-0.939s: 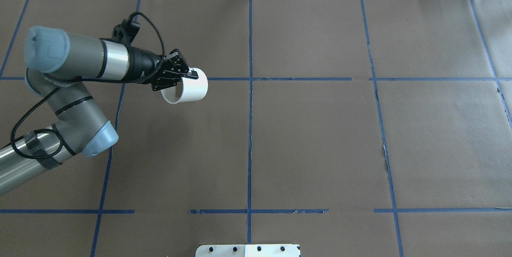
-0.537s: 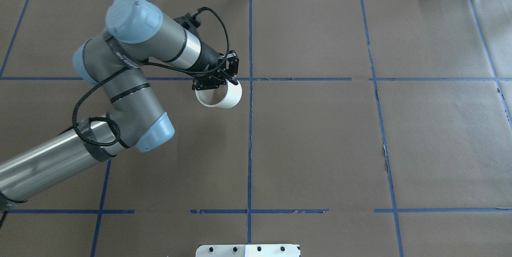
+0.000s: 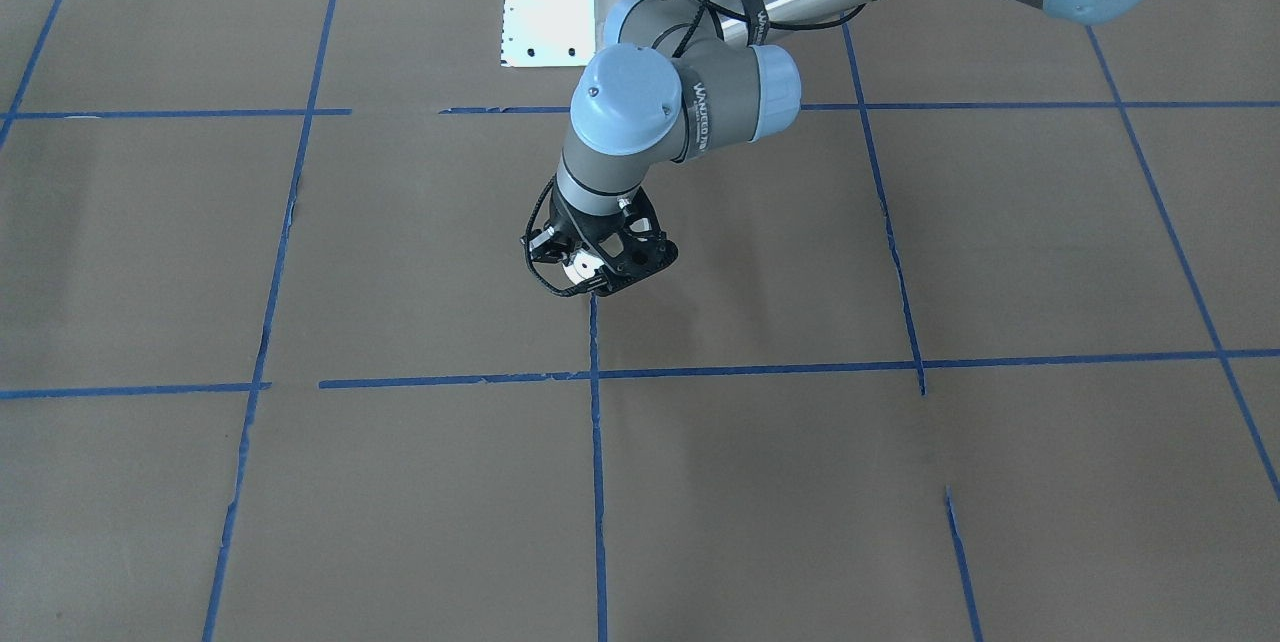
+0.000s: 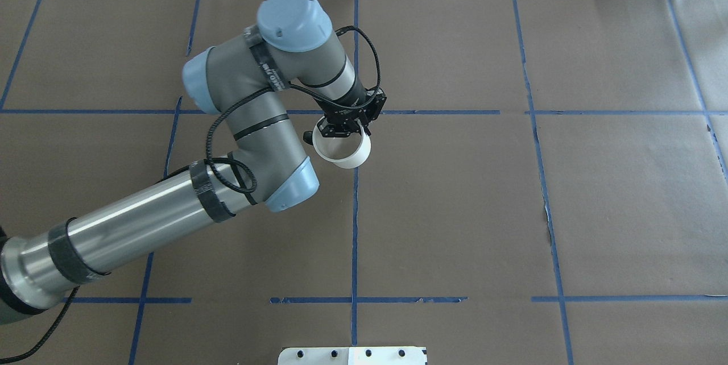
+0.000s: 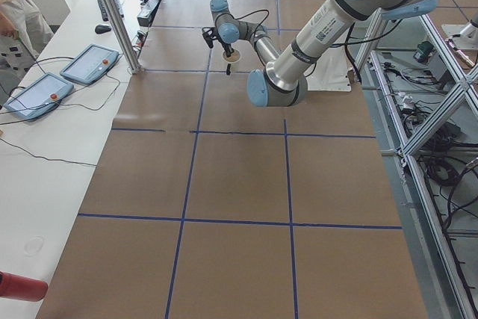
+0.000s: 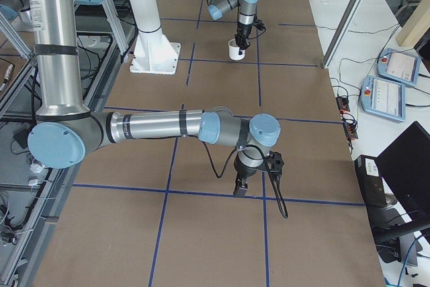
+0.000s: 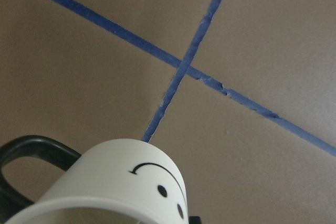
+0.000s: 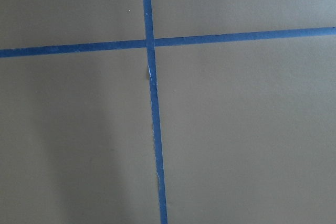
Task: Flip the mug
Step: 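Lift the mug with the left gripper and rotate it upright, moving farther out, then lower the upright mug onto the table, release, and withdraw the left arm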
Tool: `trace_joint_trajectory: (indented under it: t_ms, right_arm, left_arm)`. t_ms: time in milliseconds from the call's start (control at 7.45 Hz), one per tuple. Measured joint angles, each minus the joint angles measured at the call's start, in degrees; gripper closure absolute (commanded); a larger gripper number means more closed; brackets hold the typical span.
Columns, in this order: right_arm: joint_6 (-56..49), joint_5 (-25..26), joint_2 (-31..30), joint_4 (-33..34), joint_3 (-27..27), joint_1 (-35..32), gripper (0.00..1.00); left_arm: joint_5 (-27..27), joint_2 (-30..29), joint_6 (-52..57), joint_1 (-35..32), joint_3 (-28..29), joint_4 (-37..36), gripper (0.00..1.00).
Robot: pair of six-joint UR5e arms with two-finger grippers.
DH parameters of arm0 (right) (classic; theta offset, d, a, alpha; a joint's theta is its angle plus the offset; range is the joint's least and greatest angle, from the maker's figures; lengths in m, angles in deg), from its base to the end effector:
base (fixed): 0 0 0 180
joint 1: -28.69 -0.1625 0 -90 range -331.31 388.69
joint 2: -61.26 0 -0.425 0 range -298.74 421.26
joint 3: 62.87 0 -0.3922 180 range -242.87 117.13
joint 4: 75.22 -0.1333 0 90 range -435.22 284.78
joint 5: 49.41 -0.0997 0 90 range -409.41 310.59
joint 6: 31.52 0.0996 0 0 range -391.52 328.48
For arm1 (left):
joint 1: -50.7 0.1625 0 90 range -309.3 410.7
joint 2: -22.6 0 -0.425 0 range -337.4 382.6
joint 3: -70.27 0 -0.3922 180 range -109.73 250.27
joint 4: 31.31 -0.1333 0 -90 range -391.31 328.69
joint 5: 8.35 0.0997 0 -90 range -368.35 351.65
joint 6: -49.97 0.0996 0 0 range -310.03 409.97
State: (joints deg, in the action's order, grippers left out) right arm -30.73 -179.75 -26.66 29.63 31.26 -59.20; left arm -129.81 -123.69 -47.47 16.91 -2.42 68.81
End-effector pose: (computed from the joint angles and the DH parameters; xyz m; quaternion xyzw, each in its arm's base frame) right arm 0.0506 -0.4947 0.6348 -0.0794 -0.3419 0.0152 0.9362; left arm 0.6096 -0.5058 0.1319 -0.1490 0.4456 -0.2028 0.8591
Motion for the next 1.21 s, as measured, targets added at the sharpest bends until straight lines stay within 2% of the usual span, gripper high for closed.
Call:
trace_joint_trajectory:
  t_ms: [134,268,402,805,939,1207]
  right_arm:
    - [0.00,0.00,0.00,0.00,0.00,0.00,0.00]
    - [0.00,0.00,0.01,0.00,0.00,0.00,0.00]
    - [0.00,0.00,0.02,0.00,0.00,0.00,0.00]
    - [0.00,0.00,0.03,0.00,0.00,0.00,0.00]
    - [0.00,0.00,0.01,0.00,0.00,0.00,0.00]
    - [0.00,0.00,0.00,0.00,0.00,0.00,0.00]
  left_arm:
    - [0.00,-0.43,0.21,0.96,0.64,-1.58,0.92]
    - [0.07,-0.55,0.31,1.73,0.84,-2.26,0.43]
    - [0.27,-0.56,0.37,2.37,0.80,-2.51,0.00]
    - [0.34,0.34,2.21,2.18,-2.86,-3.18,0.00]
    - [0.17,1.85,5.00,0.95,-7.43,-5.67,0.00]
    - [-0.04,9.34,16.52,-3.93,-22.53,-14.05,0.00]
